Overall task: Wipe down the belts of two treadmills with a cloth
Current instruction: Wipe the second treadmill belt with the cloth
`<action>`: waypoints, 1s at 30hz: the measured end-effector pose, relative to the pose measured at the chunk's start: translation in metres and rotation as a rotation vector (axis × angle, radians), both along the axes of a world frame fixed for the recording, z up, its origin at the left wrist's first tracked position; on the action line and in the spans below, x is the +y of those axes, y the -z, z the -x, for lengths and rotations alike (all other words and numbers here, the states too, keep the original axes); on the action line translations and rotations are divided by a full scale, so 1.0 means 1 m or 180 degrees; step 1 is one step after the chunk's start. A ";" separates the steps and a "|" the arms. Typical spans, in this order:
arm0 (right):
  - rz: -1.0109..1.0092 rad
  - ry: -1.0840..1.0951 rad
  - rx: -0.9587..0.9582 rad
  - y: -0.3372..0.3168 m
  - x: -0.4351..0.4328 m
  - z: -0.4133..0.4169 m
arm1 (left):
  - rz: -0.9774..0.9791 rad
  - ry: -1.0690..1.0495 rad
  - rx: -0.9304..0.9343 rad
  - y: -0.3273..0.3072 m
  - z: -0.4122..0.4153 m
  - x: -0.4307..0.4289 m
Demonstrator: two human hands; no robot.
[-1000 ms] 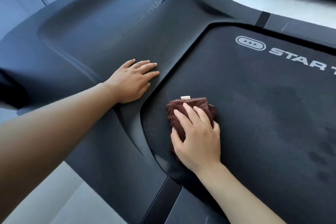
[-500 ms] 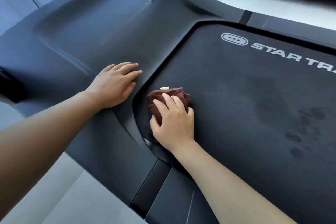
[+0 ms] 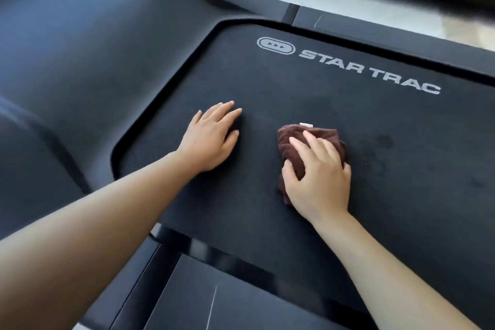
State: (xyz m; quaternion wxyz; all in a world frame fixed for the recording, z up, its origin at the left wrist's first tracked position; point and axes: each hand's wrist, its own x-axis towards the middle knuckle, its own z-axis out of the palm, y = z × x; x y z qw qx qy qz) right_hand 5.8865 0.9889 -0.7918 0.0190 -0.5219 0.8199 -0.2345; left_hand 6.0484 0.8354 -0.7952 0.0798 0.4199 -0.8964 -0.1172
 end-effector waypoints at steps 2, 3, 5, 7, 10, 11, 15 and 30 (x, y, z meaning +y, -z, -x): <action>-0.0008 -0.0048 0.0024 0.000 -0.005 -0.004 | 0.0022 -0.0187 -0.0032 0.006 0.007 -0.009; -0.0023 -0.0089 0.0035 0.000 -0.012 -0.003 | 0.0042 -0.0239 -0.0075 0.009 0.009 -0.015; -0.0032 -0.0202 0.0059 0.001 -0.034 0.002 | 0.0126 -0.0287 -0.0150 0.015 0.011 -0.022; -0.0046 -0.0255 0.0074 0.001 -0.068 0.008 | 0.0207 -0.0284 -0.0134 0.018 0.012 -0.024; -0.0173 -0.0190 0.0100 0.001 -0.122 0.014 | 0.0223 -0.0274 -0.0126 0.018 0.013 -0.024; -0.0202 -0.0159 0.0129 0.002 -0.135 0.015 | 0.0218 -0.0283 -0.0124 0.018 0.013 -0.024; -0.0238 -0.0151 0.0135 0.003 -0.145 0.015 | 0.0209 -0.0302 -0.0082 0.015 0.014 -0.024; 0.0079 0.0205 0.0152 0.007 -0.100 0.056 | 0.0033 -0.0098 0.0119 0.007 0.069 -0.069</action>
